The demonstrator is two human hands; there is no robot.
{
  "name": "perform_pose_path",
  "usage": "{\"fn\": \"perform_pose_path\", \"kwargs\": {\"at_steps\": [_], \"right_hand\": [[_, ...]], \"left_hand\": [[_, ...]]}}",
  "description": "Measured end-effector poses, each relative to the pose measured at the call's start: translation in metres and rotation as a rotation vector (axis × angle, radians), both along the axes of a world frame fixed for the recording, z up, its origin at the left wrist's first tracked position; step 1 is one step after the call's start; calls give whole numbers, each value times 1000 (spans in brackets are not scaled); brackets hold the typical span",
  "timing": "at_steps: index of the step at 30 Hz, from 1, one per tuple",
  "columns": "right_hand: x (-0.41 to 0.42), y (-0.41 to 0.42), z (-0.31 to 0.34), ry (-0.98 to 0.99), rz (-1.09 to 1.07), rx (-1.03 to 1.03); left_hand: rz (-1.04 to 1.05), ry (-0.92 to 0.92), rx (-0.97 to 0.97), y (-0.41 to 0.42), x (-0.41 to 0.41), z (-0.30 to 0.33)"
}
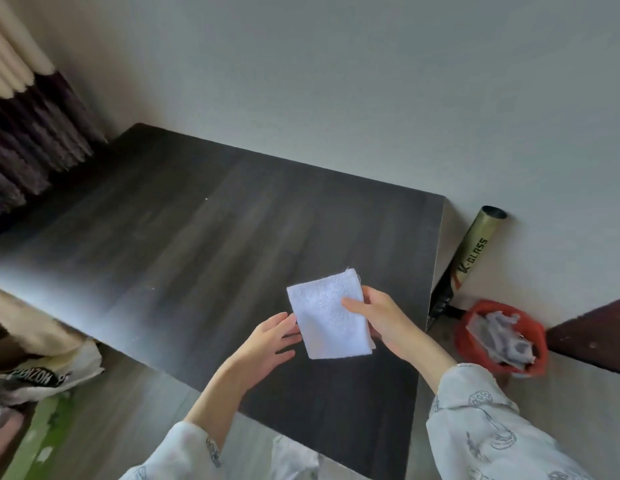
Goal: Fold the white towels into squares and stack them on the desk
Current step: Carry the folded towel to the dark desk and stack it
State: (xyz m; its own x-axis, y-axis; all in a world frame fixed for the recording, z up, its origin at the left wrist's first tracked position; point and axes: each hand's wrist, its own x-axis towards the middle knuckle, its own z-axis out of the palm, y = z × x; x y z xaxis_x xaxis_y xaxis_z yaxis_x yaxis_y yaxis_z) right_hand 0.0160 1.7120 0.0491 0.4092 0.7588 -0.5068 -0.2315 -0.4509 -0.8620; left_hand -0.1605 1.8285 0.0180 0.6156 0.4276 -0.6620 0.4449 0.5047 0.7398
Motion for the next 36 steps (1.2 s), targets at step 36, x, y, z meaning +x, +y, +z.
{"fn": "perform_pose_path", "kwargs": {"at_steps": [36], "right_hand": [[74,-9,-57,-88,-577,-221]], "left_hand": [[-477,132,686,49,173,-37]]}}
